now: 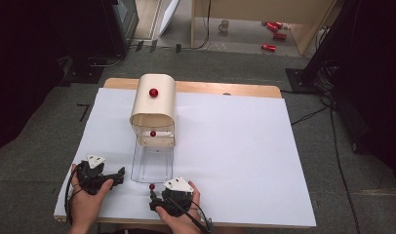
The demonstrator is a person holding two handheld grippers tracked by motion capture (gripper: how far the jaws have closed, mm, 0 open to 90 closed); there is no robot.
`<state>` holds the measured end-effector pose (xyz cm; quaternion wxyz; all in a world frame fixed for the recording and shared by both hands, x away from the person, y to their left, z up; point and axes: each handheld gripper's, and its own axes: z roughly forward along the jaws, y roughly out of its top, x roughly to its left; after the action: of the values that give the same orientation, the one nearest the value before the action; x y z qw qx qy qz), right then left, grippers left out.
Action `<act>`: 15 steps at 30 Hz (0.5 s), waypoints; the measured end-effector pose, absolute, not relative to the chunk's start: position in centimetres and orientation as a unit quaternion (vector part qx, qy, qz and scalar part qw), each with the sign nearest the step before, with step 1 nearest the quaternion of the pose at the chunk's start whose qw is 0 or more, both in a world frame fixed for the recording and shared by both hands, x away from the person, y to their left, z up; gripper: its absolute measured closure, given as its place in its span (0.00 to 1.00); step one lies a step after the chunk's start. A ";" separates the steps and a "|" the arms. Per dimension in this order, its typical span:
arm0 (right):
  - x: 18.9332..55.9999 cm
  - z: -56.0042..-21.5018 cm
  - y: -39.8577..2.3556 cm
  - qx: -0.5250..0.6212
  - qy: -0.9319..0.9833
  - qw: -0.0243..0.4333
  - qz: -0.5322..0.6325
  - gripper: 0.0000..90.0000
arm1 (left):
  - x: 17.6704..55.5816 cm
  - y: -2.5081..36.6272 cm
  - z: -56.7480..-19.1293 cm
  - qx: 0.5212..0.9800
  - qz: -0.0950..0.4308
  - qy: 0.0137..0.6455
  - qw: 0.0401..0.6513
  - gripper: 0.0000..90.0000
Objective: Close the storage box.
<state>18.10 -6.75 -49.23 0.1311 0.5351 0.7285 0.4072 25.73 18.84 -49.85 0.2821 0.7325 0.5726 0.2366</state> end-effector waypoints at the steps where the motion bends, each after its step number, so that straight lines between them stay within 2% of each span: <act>1: 18.1 -49.3 -6.8 0.538 0.727 0.131 0.407 0.27 | 25.7 18.8 -49.9 0.733 0.237 0.573 0.282 0.00; 10: 17.6 -49.6 -7.0 0.559 0.710 0.133 0.407 0.38 | 25.7 18.8 -49.9 0.732 0.237 0.573 0.282 0.00; 15: 16.9 -49.8 -6.2 0.545 0.716 0.128 0.417 0.53 | 25.7 18.8 -49.9 0.732 0.237 0.573 0.282 0.00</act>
<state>16.87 -6.16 -49.76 0.1279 0.5450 0.7158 0.4175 25.73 18.83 -49.86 0.2825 0.7322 0.5727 0.2368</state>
